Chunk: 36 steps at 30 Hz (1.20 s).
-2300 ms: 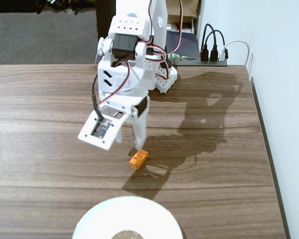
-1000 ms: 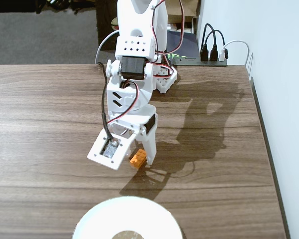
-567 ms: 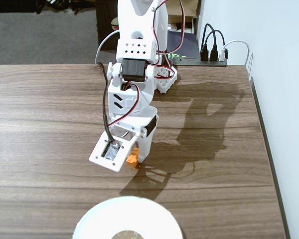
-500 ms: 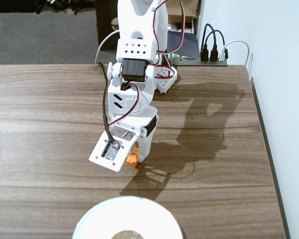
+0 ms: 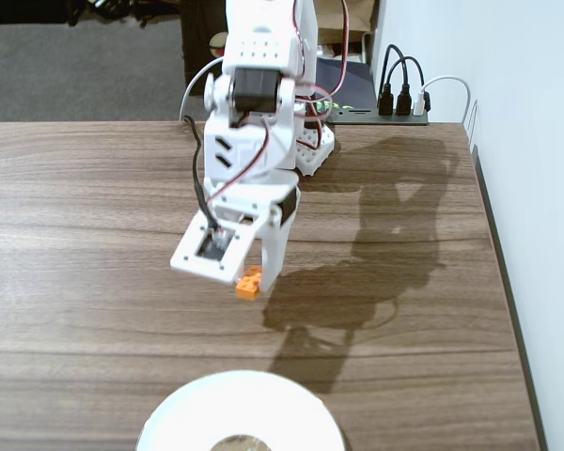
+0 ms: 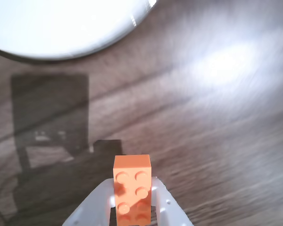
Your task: Grasp a lego block and put it on the plate.
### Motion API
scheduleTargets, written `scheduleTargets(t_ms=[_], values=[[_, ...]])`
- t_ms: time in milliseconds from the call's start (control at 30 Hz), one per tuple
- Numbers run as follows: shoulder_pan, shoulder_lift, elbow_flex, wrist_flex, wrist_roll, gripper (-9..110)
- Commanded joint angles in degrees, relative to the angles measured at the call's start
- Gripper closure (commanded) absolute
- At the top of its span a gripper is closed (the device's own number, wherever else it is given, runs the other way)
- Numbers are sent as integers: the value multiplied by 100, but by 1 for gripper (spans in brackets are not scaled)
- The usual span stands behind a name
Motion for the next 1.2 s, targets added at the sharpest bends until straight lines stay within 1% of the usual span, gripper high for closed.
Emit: scheduleTargets(t_ms=[0,100,200,333,633,833,1167], values=[[70,501,-352,-44,-299,97],[149,650,-527,-246,-589,97],[237,650,-633,-712,-870,97],[325,369,-1002,-1222,-1063,97],[255,-1046,-2391,-1310,-1037,97],[158,-2188,-3129,-1310,-817,97],[-105,-3911,-4562,-835,-272,97]])
